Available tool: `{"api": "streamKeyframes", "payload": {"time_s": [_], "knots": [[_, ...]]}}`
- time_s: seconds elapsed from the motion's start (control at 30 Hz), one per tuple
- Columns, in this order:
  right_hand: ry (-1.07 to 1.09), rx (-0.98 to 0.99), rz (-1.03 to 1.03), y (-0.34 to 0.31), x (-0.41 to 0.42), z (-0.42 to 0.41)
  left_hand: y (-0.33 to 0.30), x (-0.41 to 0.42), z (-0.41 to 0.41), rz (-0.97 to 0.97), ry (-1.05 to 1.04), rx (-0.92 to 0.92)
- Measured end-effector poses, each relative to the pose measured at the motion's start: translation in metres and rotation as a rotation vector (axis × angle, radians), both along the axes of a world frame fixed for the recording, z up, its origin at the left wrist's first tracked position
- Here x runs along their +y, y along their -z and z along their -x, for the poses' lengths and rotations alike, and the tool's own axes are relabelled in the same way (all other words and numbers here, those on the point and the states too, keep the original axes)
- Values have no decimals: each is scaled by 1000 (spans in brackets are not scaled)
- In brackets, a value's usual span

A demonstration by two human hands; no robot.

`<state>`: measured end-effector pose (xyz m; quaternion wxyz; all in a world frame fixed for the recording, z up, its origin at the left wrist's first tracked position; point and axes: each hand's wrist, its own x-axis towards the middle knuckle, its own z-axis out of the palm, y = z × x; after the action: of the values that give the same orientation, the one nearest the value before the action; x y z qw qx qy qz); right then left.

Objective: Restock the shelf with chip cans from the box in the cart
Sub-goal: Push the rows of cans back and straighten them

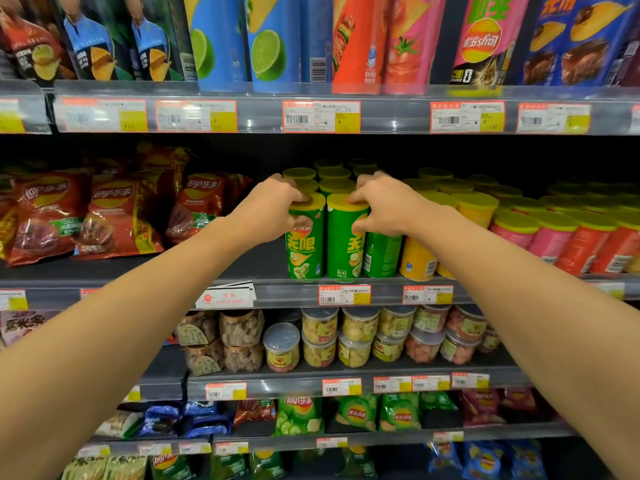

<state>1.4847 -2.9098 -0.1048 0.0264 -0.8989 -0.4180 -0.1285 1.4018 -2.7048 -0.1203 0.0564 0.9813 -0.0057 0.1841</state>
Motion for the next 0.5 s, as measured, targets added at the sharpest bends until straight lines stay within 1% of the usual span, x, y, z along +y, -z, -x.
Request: {"api": "streamKeyframes", "payload": {"time_s": [0.1, 0.2, 0.33, 0.5], "knots": [[7, -16, 26, -1, 0, 0, 2, -1, 1, -14, -3, -18], [22, -28, -15, 1, 2, 2, 3, -3, 2, -29, -5, -28], [43, 21, -69, 2, 7, 4, 1, -5, 3, -37, -22, -26], [58, 9, -93, 6, 9, 6, -2, -10, 3, -53, -39, -22]]}}
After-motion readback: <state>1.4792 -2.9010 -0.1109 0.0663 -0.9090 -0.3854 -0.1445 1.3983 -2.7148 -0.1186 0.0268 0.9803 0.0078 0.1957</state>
